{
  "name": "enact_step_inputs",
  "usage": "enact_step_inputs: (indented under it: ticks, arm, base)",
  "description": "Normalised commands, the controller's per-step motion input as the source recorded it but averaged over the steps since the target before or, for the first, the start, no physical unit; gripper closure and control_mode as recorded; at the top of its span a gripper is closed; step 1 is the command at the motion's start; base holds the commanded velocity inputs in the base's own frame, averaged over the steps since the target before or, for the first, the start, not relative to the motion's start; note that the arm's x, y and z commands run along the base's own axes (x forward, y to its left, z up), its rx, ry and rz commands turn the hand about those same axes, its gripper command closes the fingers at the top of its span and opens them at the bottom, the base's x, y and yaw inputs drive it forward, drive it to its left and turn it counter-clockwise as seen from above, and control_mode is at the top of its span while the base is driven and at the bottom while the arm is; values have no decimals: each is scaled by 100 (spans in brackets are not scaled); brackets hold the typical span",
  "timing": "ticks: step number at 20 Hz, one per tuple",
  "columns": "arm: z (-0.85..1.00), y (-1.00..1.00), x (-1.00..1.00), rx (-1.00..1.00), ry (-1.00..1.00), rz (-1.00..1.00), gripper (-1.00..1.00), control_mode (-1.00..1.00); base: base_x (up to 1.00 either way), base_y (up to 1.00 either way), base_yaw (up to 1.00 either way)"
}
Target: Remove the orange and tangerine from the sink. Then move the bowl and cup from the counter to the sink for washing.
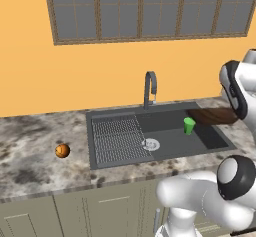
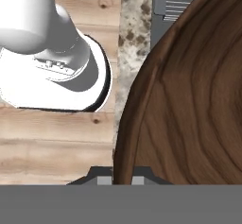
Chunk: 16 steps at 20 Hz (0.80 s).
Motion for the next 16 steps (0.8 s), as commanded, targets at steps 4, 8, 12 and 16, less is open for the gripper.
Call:
enact_step_inputs:
  ticks: [4,8,12,16]
  arm:
    - [-6,19,26,5,0,13,100,-100]
    - [-10,18,21,8,0,14,100,-100]
    - [-13,17,22,13,2,16,100,-100]
    - [-19,8,24,15,7,17,100,-100]
  base:
    - [0,0,0]
    - [0,0,0]
    - [0,0,0]
    - [0,0,0]
